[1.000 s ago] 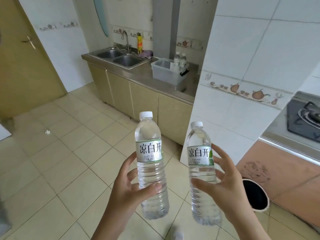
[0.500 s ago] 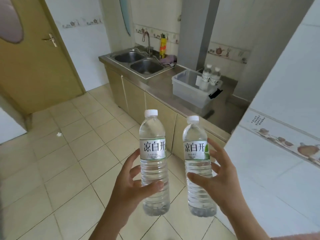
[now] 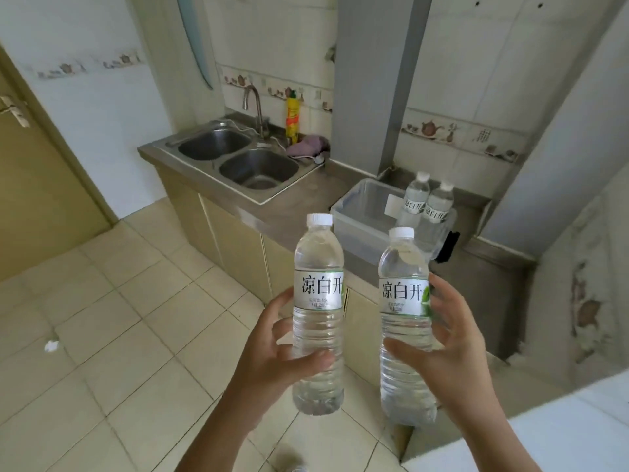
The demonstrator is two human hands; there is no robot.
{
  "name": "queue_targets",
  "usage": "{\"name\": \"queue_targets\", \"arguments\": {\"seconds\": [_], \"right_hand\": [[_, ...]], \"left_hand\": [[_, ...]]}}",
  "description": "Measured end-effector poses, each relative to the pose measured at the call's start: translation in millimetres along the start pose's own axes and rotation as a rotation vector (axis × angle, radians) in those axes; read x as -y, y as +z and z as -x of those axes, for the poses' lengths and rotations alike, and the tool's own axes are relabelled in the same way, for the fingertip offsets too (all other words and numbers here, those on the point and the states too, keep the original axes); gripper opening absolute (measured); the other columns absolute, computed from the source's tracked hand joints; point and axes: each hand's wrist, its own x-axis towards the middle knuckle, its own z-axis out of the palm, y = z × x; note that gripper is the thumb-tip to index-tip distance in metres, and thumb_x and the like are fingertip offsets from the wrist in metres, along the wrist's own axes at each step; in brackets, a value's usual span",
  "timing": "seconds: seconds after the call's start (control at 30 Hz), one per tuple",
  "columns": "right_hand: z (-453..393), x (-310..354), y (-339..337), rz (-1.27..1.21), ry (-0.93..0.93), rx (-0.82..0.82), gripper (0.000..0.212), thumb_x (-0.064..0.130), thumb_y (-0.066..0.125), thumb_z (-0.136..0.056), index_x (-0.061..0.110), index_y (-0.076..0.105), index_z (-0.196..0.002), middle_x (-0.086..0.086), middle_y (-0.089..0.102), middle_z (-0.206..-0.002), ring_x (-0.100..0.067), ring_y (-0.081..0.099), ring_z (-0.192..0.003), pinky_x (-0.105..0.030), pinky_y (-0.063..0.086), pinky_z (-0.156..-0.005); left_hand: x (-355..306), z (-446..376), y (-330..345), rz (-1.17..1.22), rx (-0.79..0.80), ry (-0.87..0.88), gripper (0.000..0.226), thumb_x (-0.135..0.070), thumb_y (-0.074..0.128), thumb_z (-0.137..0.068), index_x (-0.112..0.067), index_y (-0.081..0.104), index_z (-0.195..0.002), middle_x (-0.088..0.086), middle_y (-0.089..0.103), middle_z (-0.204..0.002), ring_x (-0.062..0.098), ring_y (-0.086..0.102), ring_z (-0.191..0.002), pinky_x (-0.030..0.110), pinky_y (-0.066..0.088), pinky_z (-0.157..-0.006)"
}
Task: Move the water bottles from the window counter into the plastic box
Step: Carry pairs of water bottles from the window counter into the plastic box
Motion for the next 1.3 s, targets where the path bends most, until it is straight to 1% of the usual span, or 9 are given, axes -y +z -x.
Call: {"name": "queue_targets", "arguments": {"seconds": [0.1, 0.23, 0.37, 0.5, 0.6, 0.77, 0.87, 1.03, 1.3], "right_hand": [[-45, -1, 5, 0.008, -0.015, -0.081, 0.094, -0.008, 0.086, -0.054, 0.027, 0.047, -0.131, 0.009, 0.063, -0.113, 0.006, 0.061, -0.095, -0.004, 0.047, -0.072], [-104, -10, 0, 0.018, -0.006, -0.192, 0.095, -0.007, 0.086, -0.055, 0.031, 0.046, -0.132, 0.011, 0.065, -0.11, 0.0, 0.065, -0.094, -0.008, 0.05, -0.07], [-168, -28, -12, 0.025, -0.007, -0.294, 0.092, -0.008, 0.085, -0.056, 0.035, 0.045, -0.127, 0.015, 0.062, -0.11, 0.007, 0.063, -0.094, -0.007, 0.049, -0.068], [-227, -41, -23, 0.016, 0.014, -0.336, 0.094, -0.001, 0.086, -0.058, 0.043, 0.041, -0.126, 0.017, 0.056, -0.119, 0.004, 0.057, -0.101, -0.016, 0.046, -0.076], [-261, -49, -29, 0.023, 0.018, -0.38, 0.097, 0.002, 0.088, -0.056, 0.048, 0.039, -0.126, 0.02, 0.055, -0.119, -0.004, 0.057, -0.107, -0.031, 0.05, -0.086], [-309, -71, -38, 0.025, 0.03, -0.411, 0.103, 0.006, 0.089, -0.057, 0.038, 0.037, -0.14, 0.026, 0.053, -0.122, -0.005, 0.057, -0.112, -0.034, 0.051, -0.091], [-329, -90, -39, 0.029, 0.032, -0.442, 0.107, 0.006, 0.089, -0.056, 0.029, 0.033, -0.144, 0.01, 0.051, -0.134, -0.003, 0.057, -0.113, -0.026, 0.053, -0.09], [-352, -115, -36, -0.016, 0.066, -0.453, 0.093, 0.0, 0.087, -0.057, 0.027, 0.044, -0.135, 0.004, 0.051, -0.127, 0.001, 0.057, -0.111, -0.007, 0.049, -0.08], [-363, -137, -30, -0.045, 0.157, -0.377, 0.091, 0.004, 0.088, -0.058, 0.042, 0.042, -0.127, 0.024, 0.057, -0.12, 0.007, 0.057, -0.108, -0.007, 0.048, -0.076]], "left_hand": [[-14, -67, 0, -0.063, 0.114, 0.003, 0.087, -0.02, 0.091, -0.052, -0.048, 0.054, -0.126, 0.001, 0.071, -0.117, 0.025, 0.071, -0.103, 0.041, 0.059, -0.084], [-22, -149, 20, -0.106, 0.2, 0.013, 0.093, -0.025, 0.092, -0.053, -0.047, 0.049, -0.132, 0.007, 0.067, -0.123, 0.029, 0.069, -0.107, 0.055, 0.053, -0.093], [-21, -227, 49, -0.1, 0.283, 0.014, 0.094, -0.016, 0.091, -0.058, -0.04, 0.046, -0.137, 0.005, 0.069, -0.119, 0.028, 0.067, -0.109, 0.05, 0.054, -0.093], [-23, -291, 77, -0.113, 0.301, 0.015, 0.1, -0.029, 0.095, -0.051, -0.048, 0.045, -0.135, 0.008, 0.061, -0.132, 0.031, 0.059, -0.122, 0.055, 0.049, -0.098], [-31, -328, 95, -0.117, 0.337, 0.017, 0.097, -0.014, 0.092, -0.058, -0.038, 0.044, -0.139, 0.007, 0.066, -0.125, 0.024, 0.068, -0.108, 0.05, 0.054, -0.094], [-36, -382, 122, -0.112, 0.361, 0.041, 0.092, 0.015, 0.081, -0.064, -0.029, 0.044, -0.136, 0.006, 0.07, -0.116, 0.018, 0.073, -0.094, 0.026, 0.058, -0.071], [-26, -415, 134, -0.15, 0.399, 0.028, 0.092, 0.016, 0.082, -0.062, -0.039, 0.048, -0.127, 0.0, 0.073, -0.11, 0.016, 0.073, -0.093, 0.023, 0.056, -0.071], [2, -462, 147, -0.282, 0.448, -0.021, 0.092, 0.002, 0.09, -0.06, -0.046, 0.046, -0.126, -0.007, 0.066, -0.124, 0.01, 0.07, -0.102, 0.03, 0.057, -0.084], [38, -495, 151, -0.39, 0.473, -0.141, 0.086, 0.0, 0.092, -0.054, -0.025, 0.053, -0.127, -0.007, 0.067, -0.122, 0.013, 0.068, -0.104, 0.027, 0.057, -0.081]]}}
